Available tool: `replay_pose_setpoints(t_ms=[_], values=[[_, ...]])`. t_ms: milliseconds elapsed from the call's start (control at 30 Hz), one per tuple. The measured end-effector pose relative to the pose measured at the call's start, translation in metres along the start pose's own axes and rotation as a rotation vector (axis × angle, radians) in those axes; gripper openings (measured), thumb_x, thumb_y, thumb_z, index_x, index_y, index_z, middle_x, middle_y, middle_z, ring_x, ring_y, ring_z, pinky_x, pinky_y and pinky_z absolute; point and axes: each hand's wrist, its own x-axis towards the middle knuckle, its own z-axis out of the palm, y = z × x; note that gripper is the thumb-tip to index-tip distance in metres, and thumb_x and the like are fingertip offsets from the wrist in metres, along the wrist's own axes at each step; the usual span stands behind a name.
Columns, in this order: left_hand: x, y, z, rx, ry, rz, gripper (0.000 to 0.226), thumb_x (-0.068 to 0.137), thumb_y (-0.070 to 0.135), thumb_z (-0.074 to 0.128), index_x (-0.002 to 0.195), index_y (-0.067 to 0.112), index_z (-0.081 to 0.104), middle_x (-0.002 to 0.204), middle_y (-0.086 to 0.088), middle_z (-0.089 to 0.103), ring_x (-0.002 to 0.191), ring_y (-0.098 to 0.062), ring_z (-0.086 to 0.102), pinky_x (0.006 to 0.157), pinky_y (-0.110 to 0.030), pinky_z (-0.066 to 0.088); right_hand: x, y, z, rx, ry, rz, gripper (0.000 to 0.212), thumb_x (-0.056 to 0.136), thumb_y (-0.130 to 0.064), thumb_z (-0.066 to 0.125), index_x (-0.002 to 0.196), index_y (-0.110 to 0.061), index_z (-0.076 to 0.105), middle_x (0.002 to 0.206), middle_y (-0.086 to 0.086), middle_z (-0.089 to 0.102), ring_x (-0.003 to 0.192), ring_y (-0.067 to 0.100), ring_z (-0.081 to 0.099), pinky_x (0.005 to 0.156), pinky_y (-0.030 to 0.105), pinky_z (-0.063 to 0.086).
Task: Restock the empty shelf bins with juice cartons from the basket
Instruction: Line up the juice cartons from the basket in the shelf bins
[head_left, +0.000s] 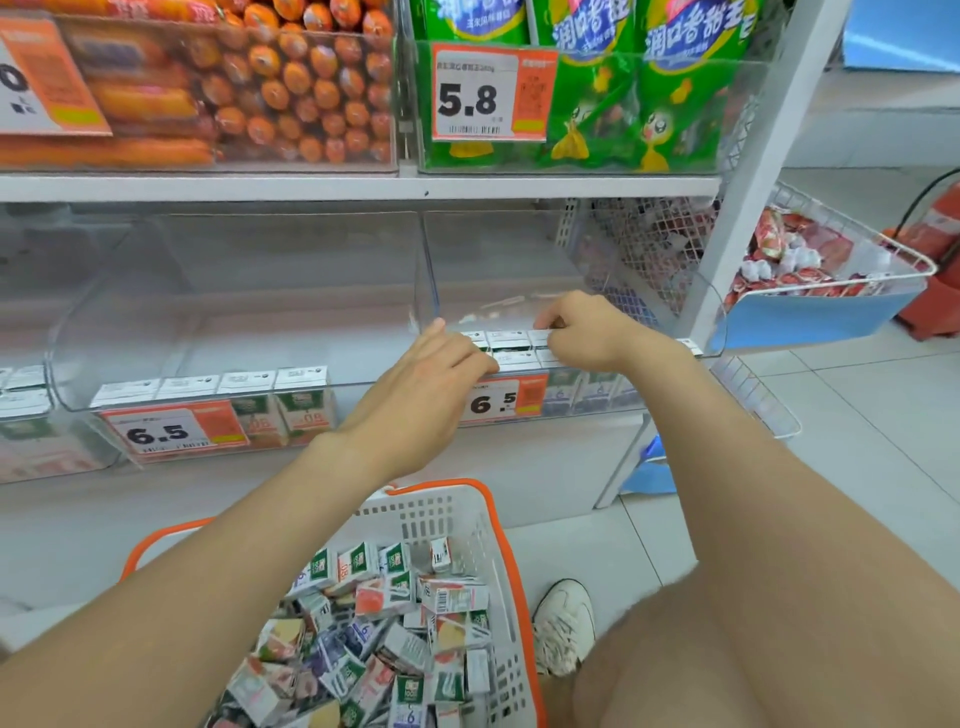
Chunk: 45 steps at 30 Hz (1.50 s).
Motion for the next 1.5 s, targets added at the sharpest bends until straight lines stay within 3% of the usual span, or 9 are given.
replay_pose_setpoints(t_ms=[167, 267, 333, 467, 667, 900, 1000, 1133, 1500], values=[[-0.022, 0.003, -0.011, -0.148, 0.052, 0.019, 0.039, 0.099, 0.0, 0.055, 0.136, 0.011, 0.062, 0.146, -0.006, 0.056, 0.15, -0.028, 0.039, 0.128, -0.031, 0.022, -0.022, -0.032, 0.002, -0.126, 0.271, -0.071, 0.039, 0.082, -0.006, 0.053, 0.116, 0.004, 0.069, 0.112, 0.024, 0.072, 0.105, 0.044, 0.066, 0.088, 0.051, 0.058], [-0.057, 0.003, -0.012, -0.085, 0.258, -0.039, 0.026, 0.091, -0.004, 0.059, 0.113, 0.004, 0.07, 0.12, -0.01, 0.066, 0.114, -0.034, 0.06, 0.097, -0.046, 0.049, -0.061, -0.072, 0.015, 0.049, 0.453, -0.215, 0.027, 0.082, -0.004, 0.052, 0.092, -0.01, 0.076, 0.087, 0.008, 0.076, 0.087, 0.032, 0.068, 0.08, 0.041, 0.058], [-0.089, 0.002, -0.006, -0.082, 0.313, -0.11, 0.018, 0.088, -0.001, 0.061, 0.101, 0.006, 0.072, 0.101, -0.006, 0.067, 0.093, -0.031, 0.061, 0.08, -0.043, 0.049, -0.087, -0.098, 0.033, 0.074, 0.31, -0.282, 0.023, 0.082, -0.01, 0.053, 0.08, -0.015, 0.075, 0.073, 0.002, 0.073, 0.077, 0.027, 0.067, 0.072, 0.038, 0.058], [-0.152, -0.003, 0.017, -0.192, -0.065, -0.329, 0.011, 0.092, 0.016, 0.056, 0.094, 0.021, 0.066, 0.083, 0.009, 0.057, 0.077, -0.025, 0.062, 0.062, -0.033, 0.043, -0.109, -0.129, 0.096, -0.167, -0.169, -0.44, 0.024, 0.088, -0.015, 0.052, 0.069, -0.008, 0.064, 0.066, 0.011, 0.064, 0.068, 0.029, 0.06, 0.065, 0.037, 0.053], [-0.22, -0.023, 0.074, -0.293, -0.731, -0.499, 0.015, 0.099, 0.02, 0.054, 0.092, 0.025, 0.066, 0.093, 0.005, 0.068, 0.088, -0.02, 0.064, 0.08, -0.037, 0.054, -0.121, -0.129, 0.2, -0.488, -0.623, -0.407, 0.032, 0.093, 0.002, 0.05, 0.066, -0.014, 0.041, 0.068, 0.006, 0.046, 0.059, 0.023, 0.045, 0.055, 0.034, 0.04], [-0.286, -0.03, 0.139, -0.305, -1.059, -0.643, 0.019, 0.097, 0.007, 0.059, 0.107, 0.018, 0.07, 0.118, -0.006, 0.068, 0.102, -0.026, 0.067, 0.096, -0.046, 0.057, -0.108, -0.109, 0.278, -0.617, -0.69, -0.426, 0.037, 0.093, 0.013, 0.05, 0.078, -0.018, 0.037, 0.078, 0.004, 0.047, 0.064, 0.02, 0.05, 0.066, 0.037, 0.05], [-0.306, -0.027, 0.163, -0.301, -1.18, -0.636, 0.019, 0.096, 0.008, 0.063, 0.115, 0.011, 0.066, 0.13, -0.012, 0.066, 0.101, -0.026, 0.063, 0.097, -0.043, 0.055, -0.096, -0.087, 0.31, -0.76, -0.651, -0.447, 0.029, 0.093, 0.003, 0.063, 0.12, -0.009, 0.064, 0.122, 0.015, 0.06, 0.114, 0.034, 0.06, 0.092, 0.047, 0.057], [-0.308, -0.022, 0.178, -0.228, -1.25, -0.577, 0.021, 0.094, 0.001, 0.059, 0.113, 0.008, 0.061, 0.109, -0.011, 0.065, 0.095, -0.028, 0.067, 0.086, -0.043, 0.06, -0.081, -0.07, 0.331, -0.9, -0.558, -0.453, 0.066, 0.09, -0.006, 0.071, 0.15, -0.007, 0.043, 0.163, 0.028, 0.022, 0.148, 0.047, 0.028, 0.117, 0.057, 0.038], [-0.297, -0.015, 0.179, -0.046, -1.297, -0.587, 0.039, 0.094, -0.006, 0.061, 0.131, 0.004, 0.057, 0.109, -0.009, 0.064, 0.091, -0.028, 0.061, 0.076, -0.037, 0.048, -0.059, -0.059, 0.334, -0.724, -0.54, -0.367, 0.077, 0.084, 0.009, 0.065, 0.152, 0.0, 0.029, 0.121, 0.018, 0.061, 0.106, 0.036, 0.064, 0.069, 0.039, 0.047]])
